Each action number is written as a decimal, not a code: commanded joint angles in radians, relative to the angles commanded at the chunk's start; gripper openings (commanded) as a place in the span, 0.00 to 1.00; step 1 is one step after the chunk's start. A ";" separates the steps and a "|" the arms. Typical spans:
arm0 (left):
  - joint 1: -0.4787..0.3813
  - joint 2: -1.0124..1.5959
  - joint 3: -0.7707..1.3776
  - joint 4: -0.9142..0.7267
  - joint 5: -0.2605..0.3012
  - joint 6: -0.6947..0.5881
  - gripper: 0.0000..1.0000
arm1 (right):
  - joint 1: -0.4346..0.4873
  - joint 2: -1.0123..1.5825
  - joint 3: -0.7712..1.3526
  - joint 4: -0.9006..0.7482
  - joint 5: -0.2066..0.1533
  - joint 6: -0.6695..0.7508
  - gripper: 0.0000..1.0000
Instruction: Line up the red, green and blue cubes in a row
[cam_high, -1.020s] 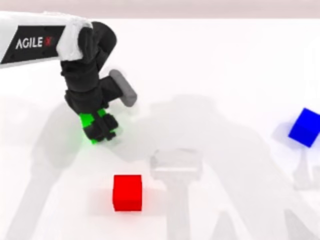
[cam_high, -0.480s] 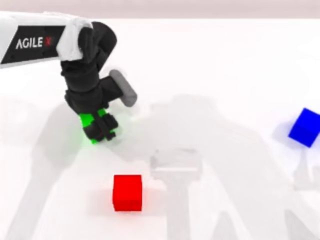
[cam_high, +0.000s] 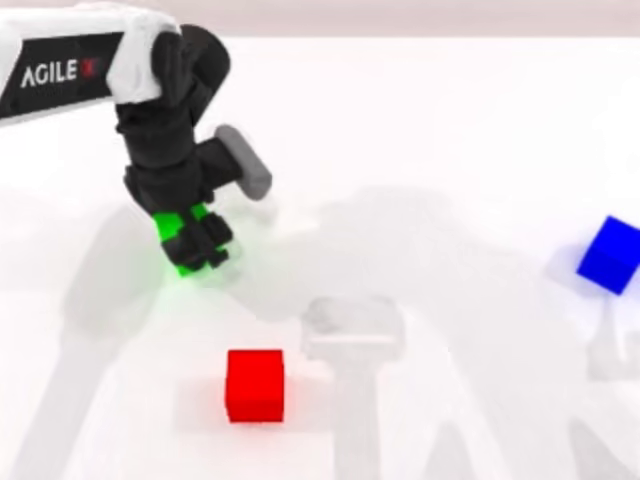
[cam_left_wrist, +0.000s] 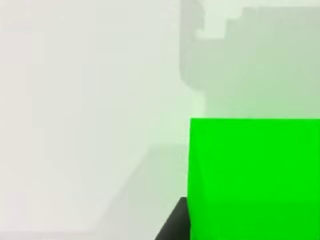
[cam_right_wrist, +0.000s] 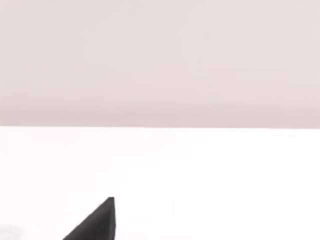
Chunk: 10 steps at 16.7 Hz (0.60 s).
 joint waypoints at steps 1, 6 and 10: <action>0.003 -0.011 0.024 -0.038 0.000 0.000 0.00 | 0.000 0.000 0.000 0.000 0.000 0.000 1.00; 0.011 -0.058 0.110 -0.166 -0.001 0.000 0.00 | 0.000 0.000 0.000 0.000 0.000 0.000 1.00; 0.002 -0.055 0.107 -0.163 -0.001 0.002 0.00 | 0.000 0.000 0.000 0.000 0.000 0.000 1.00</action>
